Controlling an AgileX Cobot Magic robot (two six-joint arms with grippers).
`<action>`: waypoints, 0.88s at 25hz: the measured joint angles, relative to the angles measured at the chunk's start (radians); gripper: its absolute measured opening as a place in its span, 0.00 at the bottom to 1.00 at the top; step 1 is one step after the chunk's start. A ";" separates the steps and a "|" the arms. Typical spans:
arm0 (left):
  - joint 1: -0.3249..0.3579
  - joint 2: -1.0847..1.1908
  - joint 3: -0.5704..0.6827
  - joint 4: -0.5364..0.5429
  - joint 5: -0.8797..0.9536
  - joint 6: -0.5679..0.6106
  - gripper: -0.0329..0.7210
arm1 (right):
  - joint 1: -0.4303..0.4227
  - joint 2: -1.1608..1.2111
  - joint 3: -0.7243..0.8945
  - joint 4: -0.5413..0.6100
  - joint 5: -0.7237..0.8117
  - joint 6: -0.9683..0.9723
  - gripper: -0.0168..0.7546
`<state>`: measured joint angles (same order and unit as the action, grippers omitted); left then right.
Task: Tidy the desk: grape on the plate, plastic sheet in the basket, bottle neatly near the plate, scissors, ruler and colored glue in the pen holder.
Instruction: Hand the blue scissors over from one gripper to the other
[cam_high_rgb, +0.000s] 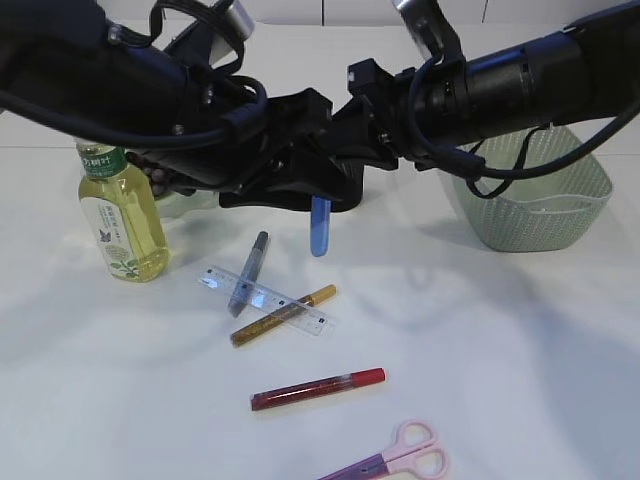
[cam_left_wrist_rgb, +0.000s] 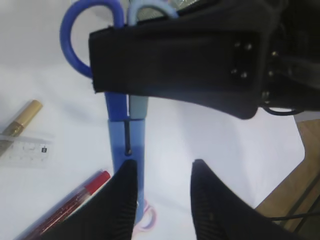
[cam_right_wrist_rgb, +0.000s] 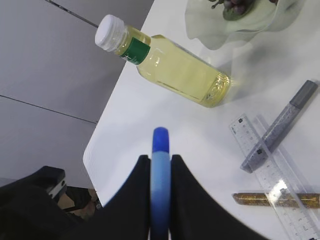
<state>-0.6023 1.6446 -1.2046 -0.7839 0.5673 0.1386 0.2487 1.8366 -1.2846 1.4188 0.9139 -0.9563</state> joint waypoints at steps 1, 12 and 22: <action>0.000 0.000 -0.005 0.010 0.012 0.000 0.40 | 0.000 0.000 0.000 -0.005 0.000 0.000 0.13; 0.060 0.000 -0.007 0.045 0.117 0.000 0.54 | 0.000 0.000 -0.029 -0.072 -0.002 0.000 0.13; 0.071 0.000 -0.017 0.175 0.256 0.000 0.63 | 0.000 0.000 -0.157 -0.387 -0.012 0.076 0.13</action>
<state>-0.5310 1.6446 -1.2212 -0.6086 0.8229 0.1386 0.2487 1.8366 -1.4420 1.0313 0.9023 -0.8802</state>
